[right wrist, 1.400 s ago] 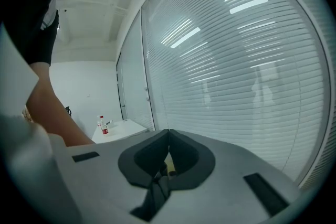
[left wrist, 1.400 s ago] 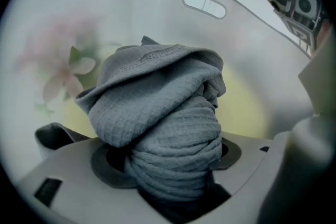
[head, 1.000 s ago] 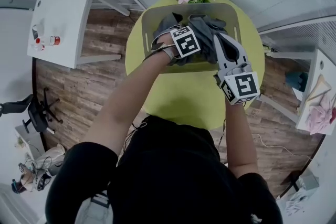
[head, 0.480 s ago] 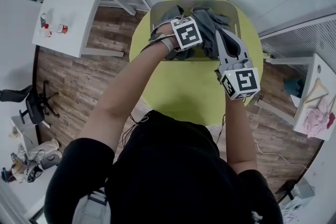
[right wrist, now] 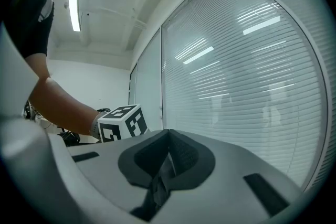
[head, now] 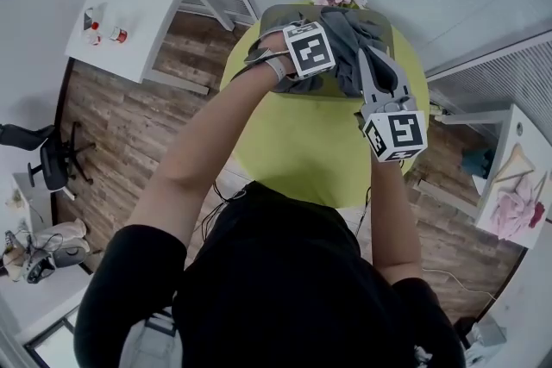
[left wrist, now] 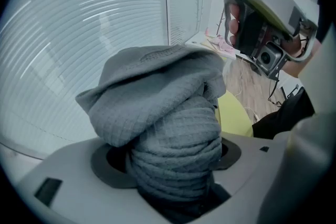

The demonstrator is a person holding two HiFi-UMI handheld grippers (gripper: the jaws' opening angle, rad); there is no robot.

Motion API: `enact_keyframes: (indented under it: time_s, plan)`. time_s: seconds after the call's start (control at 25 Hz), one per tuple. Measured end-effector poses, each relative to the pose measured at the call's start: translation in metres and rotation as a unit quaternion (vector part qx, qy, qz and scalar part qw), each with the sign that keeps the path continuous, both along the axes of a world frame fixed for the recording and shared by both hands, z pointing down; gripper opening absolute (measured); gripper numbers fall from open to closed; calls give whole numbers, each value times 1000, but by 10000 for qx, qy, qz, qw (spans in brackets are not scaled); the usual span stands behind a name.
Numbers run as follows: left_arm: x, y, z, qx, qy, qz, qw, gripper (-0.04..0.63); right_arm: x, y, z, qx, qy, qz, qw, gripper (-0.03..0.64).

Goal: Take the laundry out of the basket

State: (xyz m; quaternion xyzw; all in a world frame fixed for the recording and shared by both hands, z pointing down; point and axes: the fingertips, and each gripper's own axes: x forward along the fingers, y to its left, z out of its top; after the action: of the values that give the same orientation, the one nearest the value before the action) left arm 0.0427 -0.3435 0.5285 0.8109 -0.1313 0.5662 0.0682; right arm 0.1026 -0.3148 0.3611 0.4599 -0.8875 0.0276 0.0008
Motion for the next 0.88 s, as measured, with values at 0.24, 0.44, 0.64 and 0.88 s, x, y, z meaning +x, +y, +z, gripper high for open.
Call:
enact_keyframes:
  time_s: [0.24, 0.44, 0.64, 0.88]
  plan:
    - [-10, 17, -30, 129, -115, -159, 9997, 364, -4, 11, -18, 144, 22, -120, 9998, 21]
    - [-10, 33, -59, 246, 25, -232, 9994, 364, -5, 18, -33, 329, -102, -146, 9993, 21]
    - [-20, 69, -70, 202, 1, -93, 9998, 364, -20, 32, -44, 436, -81, -157, 9989, 21]
    - [-36, 105, -63, 86, 27, 142, 9999, 364, -40, 56, -40, 400, -35, -29, 9992, 21]
